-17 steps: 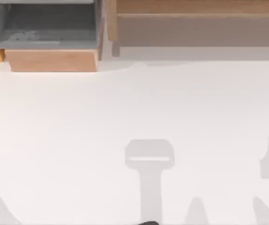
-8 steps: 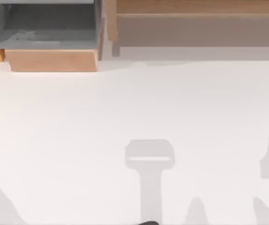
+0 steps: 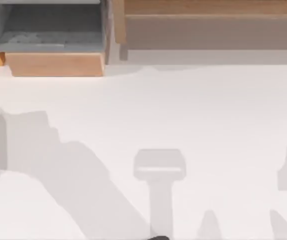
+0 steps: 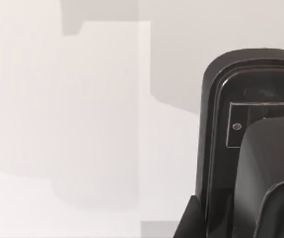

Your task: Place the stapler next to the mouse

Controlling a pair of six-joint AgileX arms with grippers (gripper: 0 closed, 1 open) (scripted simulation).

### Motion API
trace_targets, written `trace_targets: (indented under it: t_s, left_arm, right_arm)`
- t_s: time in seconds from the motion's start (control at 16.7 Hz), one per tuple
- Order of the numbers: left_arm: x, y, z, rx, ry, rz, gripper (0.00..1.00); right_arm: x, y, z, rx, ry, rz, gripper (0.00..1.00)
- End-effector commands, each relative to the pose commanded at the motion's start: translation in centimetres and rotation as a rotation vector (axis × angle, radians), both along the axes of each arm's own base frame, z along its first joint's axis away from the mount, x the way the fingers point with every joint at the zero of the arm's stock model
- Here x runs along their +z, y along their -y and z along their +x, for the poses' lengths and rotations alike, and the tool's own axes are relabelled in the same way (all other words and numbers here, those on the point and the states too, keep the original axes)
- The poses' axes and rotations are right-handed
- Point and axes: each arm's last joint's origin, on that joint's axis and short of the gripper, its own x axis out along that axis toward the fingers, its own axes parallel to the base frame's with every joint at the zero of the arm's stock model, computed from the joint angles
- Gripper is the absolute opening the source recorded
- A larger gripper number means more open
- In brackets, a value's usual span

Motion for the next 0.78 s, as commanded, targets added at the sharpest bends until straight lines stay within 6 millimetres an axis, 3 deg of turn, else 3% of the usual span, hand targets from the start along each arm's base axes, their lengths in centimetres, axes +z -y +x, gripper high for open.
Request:
trace_targets:
  t_s: [0.12, 0.24, 0.36, 0.48, 0.6, 0.78]
  left_arm:
    - [-0.1, 6.9, 1.8, -0.090, -0.014, -0.003, 0.00]
    - [-0.2, 15.1, 2.2, -0.196, -0.027, -0.003, 0.00]
    - [-0.1, 22.9, 0.8, -0.297, -0.032, 0.000, 0.00]
    - [0.1, 29.2, -1.6, -0.369, -0.029, 0.002, 0.00]
    - [0.5, 33.7, -4.2, -0.415, -0.019, 0.003, 0.00]
    - [1.1, 37.4, -7.0, -0.449, 0.003, -0.003, 0.00]
  right_arm:
    - [0.0, 0.0, 0.0, 0.000, 0.000, 0.000, 1.00]
    - [0.0, 0.0, 0.0, 0.000, 0.000, 0.000, 1.00]
    - [0.0, 0.0, 0.0, 0.000, 0.000, 0.000, 1.00]
    - [0.0, 0.0, 0.0, 0.000, 0.000, 0.000, 1.00]
    - [0.0, 0.0, 0.0, 0.000, 0.000, 0.000, 1.00]
    - [0.0, 0.0, 0.0, 0.000, 0.000, 0.000, 1.00]
